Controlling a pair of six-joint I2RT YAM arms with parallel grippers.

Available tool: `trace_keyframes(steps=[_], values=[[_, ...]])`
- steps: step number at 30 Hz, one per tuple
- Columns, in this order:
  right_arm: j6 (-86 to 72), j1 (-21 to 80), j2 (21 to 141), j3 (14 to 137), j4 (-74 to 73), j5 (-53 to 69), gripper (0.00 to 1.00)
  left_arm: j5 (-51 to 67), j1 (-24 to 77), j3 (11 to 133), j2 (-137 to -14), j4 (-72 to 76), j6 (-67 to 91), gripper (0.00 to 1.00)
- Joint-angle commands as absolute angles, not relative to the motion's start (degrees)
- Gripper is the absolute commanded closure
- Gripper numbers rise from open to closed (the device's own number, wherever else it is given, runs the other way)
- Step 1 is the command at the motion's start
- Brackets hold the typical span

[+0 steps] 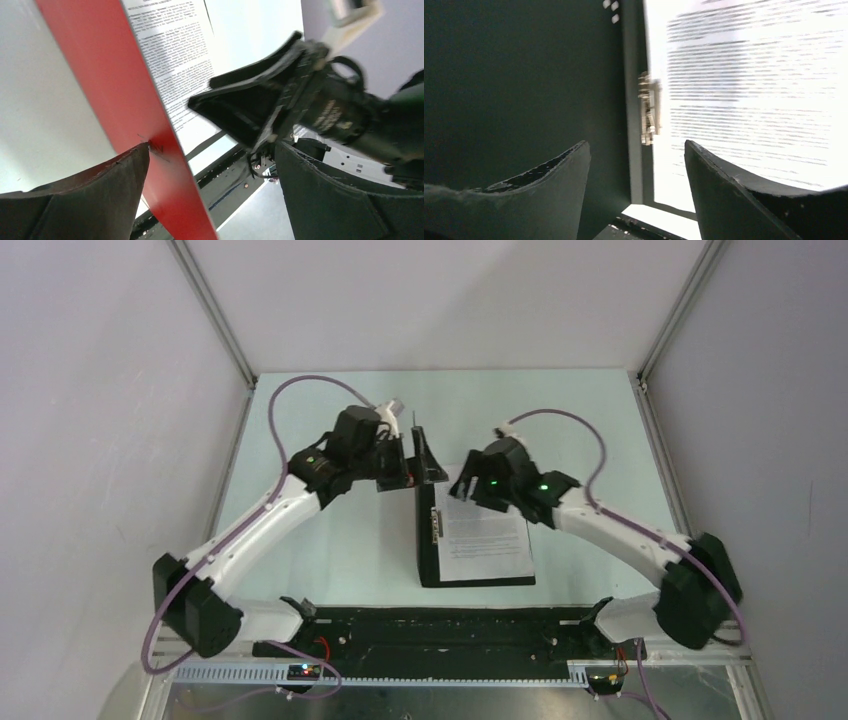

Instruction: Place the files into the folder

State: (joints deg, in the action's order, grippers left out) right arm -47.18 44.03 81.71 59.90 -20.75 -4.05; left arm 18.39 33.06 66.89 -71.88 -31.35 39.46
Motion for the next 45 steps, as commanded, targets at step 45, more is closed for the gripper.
trace_keyframes(steps=[45], values=[[-40.5, 25.6, 48.5, 50.2, -34.3, -8.1, 0.01, -1.2, 38.4, 72.3, -78.2, -25.1, 34.7, 0.0]])
